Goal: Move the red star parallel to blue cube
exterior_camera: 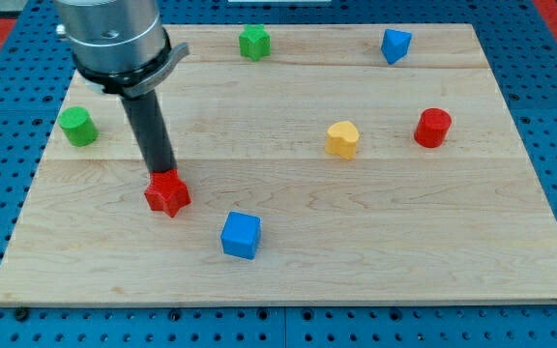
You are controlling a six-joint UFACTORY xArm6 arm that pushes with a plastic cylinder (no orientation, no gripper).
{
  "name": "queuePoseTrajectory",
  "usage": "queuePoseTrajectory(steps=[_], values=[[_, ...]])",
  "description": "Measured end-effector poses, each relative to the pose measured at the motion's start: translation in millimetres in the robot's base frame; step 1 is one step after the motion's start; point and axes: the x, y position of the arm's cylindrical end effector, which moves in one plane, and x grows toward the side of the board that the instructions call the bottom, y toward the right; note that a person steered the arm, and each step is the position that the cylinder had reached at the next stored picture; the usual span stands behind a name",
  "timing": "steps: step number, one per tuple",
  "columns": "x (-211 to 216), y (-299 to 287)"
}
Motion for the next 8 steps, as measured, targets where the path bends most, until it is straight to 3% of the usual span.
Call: queuePoseTrajectory(steps=[1,2,3,4,6,7,8], values=[[11.5,-2.1],[11.5,56.4],[11.5,71.0],[34.8,65.6],[58.3,-21.1],[74.6,39.5],[101.1,16.1]])
